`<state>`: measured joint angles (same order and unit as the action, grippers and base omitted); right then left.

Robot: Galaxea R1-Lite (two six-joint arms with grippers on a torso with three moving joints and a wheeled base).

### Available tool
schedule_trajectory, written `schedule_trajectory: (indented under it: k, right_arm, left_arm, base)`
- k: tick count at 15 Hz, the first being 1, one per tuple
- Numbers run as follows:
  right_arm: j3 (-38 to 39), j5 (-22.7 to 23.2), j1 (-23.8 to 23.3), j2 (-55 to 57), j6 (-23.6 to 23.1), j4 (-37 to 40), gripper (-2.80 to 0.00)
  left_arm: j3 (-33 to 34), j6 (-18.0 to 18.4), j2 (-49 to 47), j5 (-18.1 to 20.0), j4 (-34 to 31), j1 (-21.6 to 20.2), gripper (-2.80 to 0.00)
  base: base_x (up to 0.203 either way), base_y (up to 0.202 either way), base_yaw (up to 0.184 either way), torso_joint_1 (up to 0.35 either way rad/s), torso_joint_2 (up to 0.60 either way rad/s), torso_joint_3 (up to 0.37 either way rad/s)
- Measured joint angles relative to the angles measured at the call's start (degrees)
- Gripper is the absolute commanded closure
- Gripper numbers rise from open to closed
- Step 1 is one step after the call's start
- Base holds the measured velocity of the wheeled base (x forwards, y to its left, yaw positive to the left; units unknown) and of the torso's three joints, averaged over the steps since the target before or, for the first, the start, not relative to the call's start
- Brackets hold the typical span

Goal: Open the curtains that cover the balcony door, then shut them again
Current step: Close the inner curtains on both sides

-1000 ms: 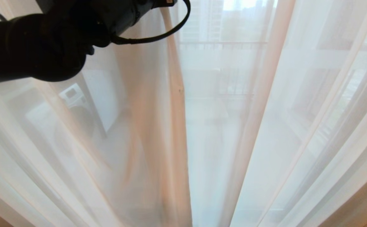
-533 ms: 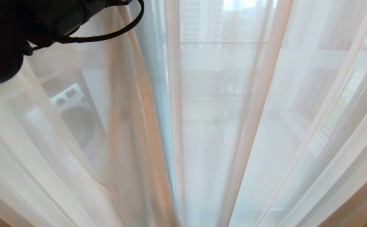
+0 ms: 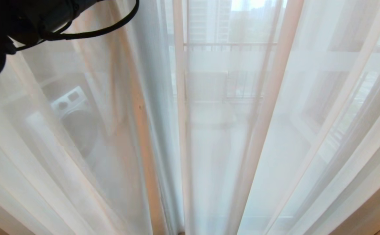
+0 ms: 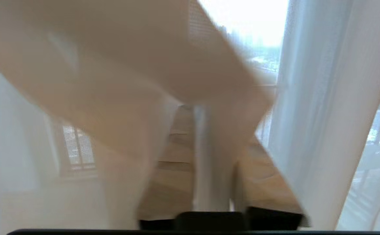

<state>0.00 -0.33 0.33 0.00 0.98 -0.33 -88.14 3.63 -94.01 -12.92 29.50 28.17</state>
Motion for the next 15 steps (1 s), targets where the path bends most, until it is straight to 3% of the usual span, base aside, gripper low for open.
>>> schedule_trajectory:
  k: [6,15]
  right_arm:
    - [0.0,0.0,-0.02,0.0,0.03,0.02,0.0]
    - [0.0,0.0,-0.04,0.0,-0.02,0.02,0.0]
  left_arm:
    - [3.43,0.06,2.25,-0.03,0.04,0.29,-2.8]
    - [21.14,-0.16,16.2,-0.06,-0.31,0.38,-2.8]
  base:
    - [0.0,0.0,0.0,0.0,0.0,0.0]
    - [0.0,0.0,0.0,0.0,0.0,0.0]
